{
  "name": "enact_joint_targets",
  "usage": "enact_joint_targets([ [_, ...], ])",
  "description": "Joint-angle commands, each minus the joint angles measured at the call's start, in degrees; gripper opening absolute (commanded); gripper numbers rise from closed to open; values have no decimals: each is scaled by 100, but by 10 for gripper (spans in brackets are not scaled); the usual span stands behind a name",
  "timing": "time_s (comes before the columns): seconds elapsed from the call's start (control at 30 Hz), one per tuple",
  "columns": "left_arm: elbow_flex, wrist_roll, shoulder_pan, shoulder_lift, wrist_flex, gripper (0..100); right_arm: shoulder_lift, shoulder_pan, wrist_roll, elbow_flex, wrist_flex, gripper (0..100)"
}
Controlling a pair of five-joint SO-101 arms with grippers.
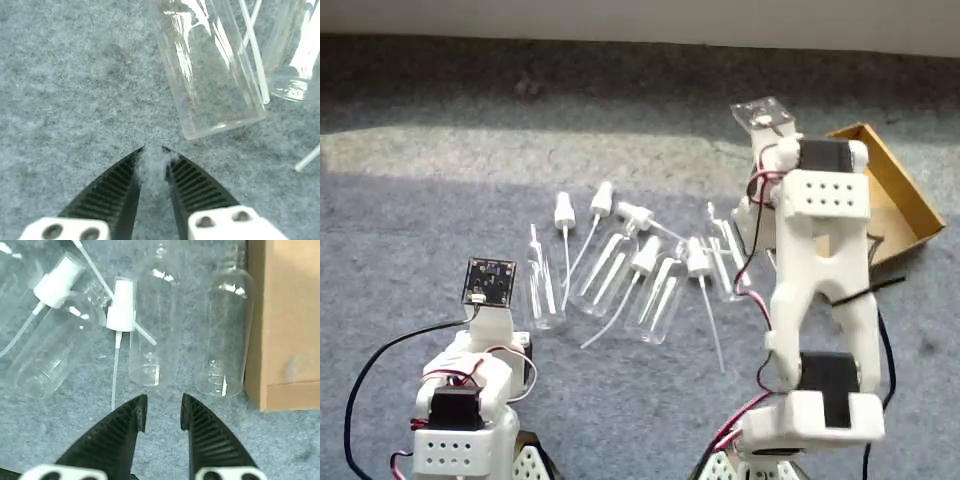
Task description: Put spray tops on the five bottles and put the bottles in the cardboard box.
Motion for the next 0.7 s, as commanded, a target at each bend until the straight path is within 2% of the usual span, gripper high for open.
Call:
enact_joint_targets([
  [0.0, 119, -26, -40, -40, 26, 5, 963, -40, 149, -1675, 215, 104],
  [0.2, 119, -26, -40, -40, 26, 5, 2255, 84, 167, -2870, 224, 198],
  [0.33, 119, -26, -40, -40, 26, 5, 2563, 57, 510, -2976, 224, 198],
  [0.67, 119, -26, -40, -40, 26, 5, 3187, 347, 554, -3020, 189, 198],
])
